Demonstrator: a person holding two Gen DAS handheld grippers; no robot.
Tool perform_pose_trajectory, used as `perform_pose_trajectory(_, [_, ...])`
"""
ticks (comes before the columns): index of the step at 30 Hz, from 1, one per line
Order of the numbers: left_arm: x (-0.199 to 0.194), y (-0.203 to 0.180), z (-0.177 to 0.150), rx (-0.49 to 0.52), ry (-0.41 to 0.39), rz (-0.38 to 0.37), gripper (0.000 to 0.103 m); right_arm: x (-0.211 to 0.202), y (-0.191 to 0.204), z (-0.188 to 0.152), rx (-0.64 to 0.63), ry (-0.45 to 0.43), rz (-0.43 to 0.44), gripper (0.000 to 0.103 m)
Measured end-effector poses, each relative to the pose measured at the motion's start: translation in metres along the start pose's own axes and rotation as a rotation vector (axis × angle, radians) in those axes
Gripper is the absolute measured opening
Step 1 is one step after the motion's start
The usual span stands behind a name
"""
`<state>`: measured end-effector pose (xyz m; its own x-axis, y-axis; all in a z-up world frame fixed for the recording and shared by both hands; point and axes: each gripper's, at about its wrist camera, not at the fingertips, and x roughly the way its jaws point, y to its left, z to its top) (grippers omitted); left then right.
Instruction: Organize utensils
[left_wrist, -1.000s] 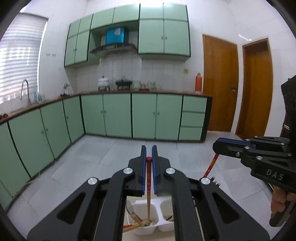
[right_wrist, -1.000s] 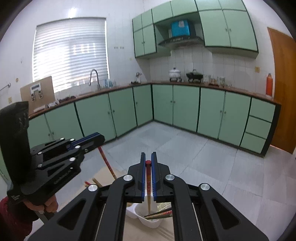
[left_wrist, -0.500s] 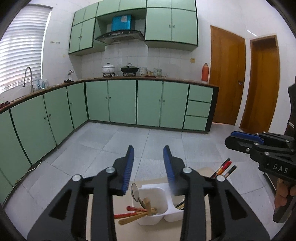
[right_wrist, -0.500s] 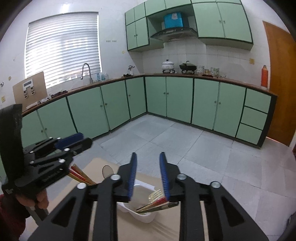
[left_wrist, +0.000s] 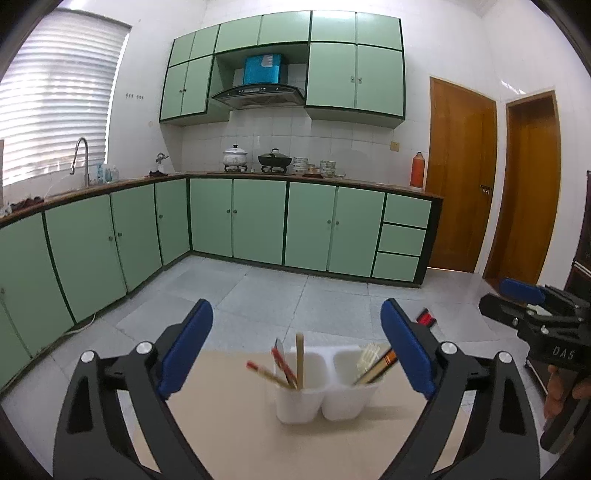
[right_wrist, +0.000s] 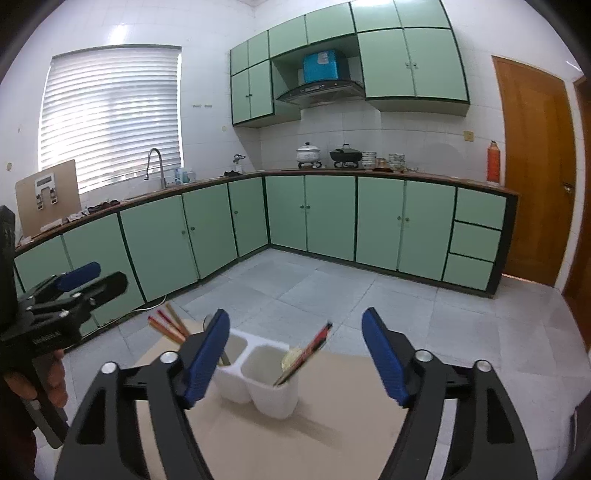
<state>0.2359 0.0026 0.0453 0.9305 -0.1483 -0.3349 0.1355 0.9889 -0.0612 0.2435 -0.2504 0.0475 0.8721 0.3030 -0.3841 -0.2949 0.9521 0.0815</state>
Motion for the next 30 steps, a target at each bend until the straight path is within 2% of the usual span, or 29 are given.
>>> perform_pose_trajectory(5, [-0.025, -0.006, -0.014, 0.001, 0.017, 0.008, 0.096, -0.023, 0.003, -0.020, 0.031, 0.007, 0.000, 0.084])
perform_pose_trajectory(14, [-0.065, -0.014, -0.039, 0.027, 0.060, 0.005, 0.098, -0.056, 0.025, -0.042, 0.021, 0.017, 0.012, 0.097])
perform_pose_trajectory(23, [-0.098, -0.024, -0.063, 0.039, 0.080, -0.005, 0.098, -0.078, 0.037, -0.060, 0.030, 0.045, 0.053, 0.097])
perform_pose_trajectory(30, [-0.119, -0.033, -0.067, 0.050, 0.071, -0.012, 0.097, -0.092, 0.042, -0.068, 0.047, 0.051, 0.077, 0.097])
